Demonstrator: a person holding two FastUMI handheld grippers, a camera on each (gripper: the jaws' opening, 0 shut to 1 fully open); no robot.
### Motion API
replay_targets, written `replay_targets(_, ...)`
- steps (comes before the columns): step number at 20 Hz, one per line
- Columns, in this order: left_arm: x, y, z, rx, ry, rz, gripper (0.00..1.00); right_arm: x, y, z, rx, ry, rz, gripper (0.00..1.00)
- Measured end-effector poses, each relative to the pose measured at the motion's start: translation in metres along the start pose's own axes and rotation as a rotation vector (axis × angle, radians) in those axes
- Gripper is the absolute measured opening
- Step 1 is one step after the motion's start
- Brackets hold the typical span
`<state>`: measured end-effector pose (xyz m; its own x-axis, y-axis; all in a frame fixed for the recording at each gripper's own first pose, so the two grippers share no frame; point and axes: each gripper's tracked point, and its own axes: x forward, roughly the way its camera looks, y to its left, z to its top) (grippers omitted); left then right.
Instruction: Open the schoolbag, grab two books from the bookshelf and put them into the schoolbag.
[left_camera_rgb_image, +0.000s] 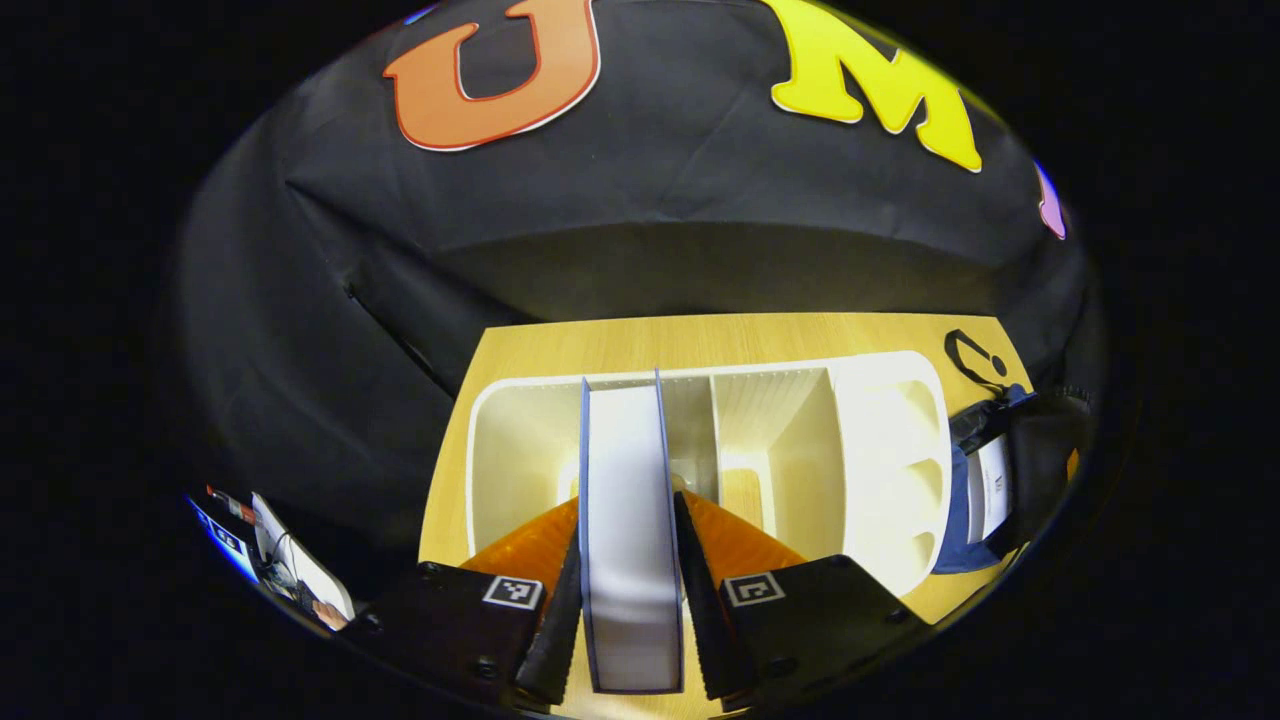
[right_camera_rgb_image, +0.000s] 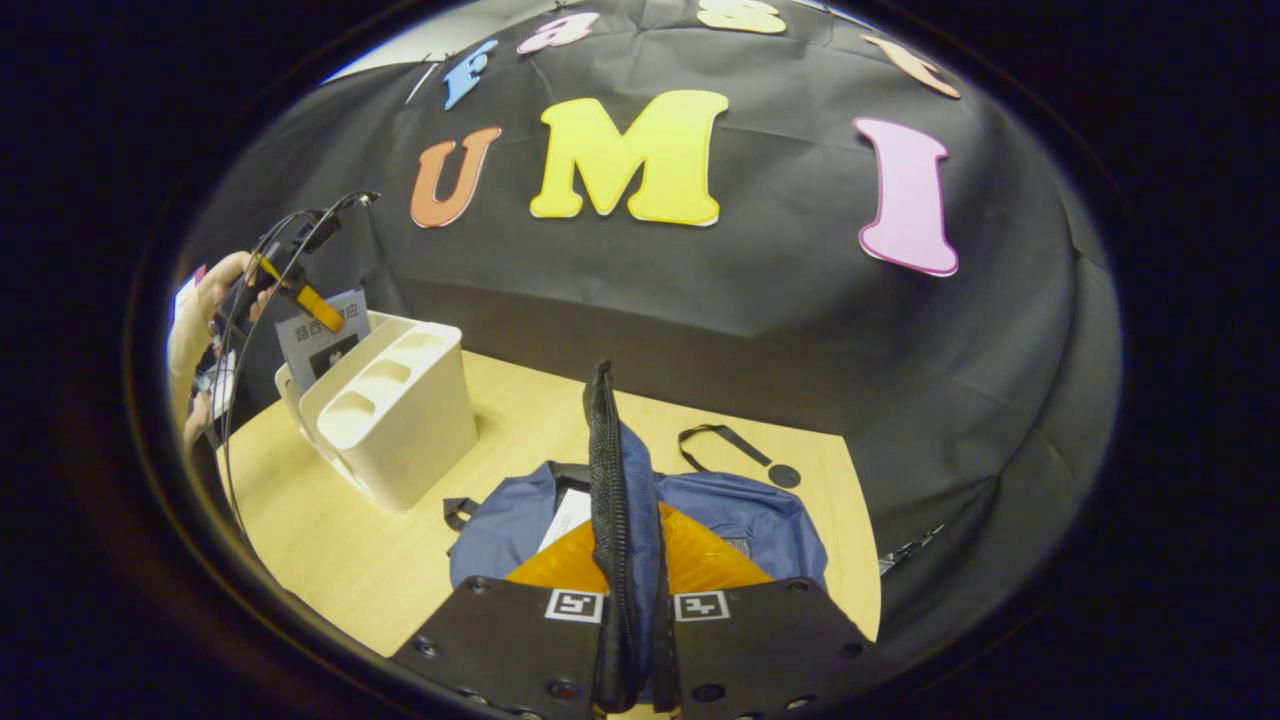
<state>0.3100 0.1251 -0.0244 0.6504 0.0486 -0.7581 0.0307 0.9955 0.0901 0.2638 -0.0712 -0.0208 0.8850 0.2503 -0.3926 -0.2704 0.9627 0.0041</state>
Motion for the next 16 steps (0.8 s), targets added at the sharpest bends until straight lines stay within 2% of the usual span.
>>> replay_targets(2, -0.002, -0.004, -0.003, 0.019, 0.003, -0.037, 0.47, 0.002, 0.003, -0.003, 0.007, 0.001, 0.010, 0.11)
replay_targets(3, -0.003, -0.003, -0.006, 0.008, 0.009, -0.032, 0.53, 0.002, 0.005, -0.004, 0.010, 0.004, 0.016, 0.11)
replay_targets(4, -0.006, 0.000, -0.008, -0.003, 0.015, -0.027, 0.47, 0.003, 0.005, -0.004, 0.011, 0.005, 0.018, 0.11)
replay_targets(5, -0.011, 0.001, -0.012, -0.013, 0.016, -0.034, 0.51, 0.002, 0.005, -0.004, 0.010, 0.004, 0.019, 0.11)
replay_targets(6, -0.017, 0.003, -0.017, -0.027, 0.019, -0.039, 0.45, 0.003, 0.004, -0.004, 0.011, 0.002, 0.020, 0.11)
replay_targets(7, -0.022, 0.003, -0.020, -0.039, 0.009, -0.039, 0.45, 0.002, 0.003, -0.004, 0.012, -0.002, 0.023, 0.11)
replay_targets(16, -0.089, 0.013, -0.074, -0.125, -0.035, -0.044, 0.44, 0.006, 0.009, -0.011, 0.052, -0.011, 0.043, 0.11)
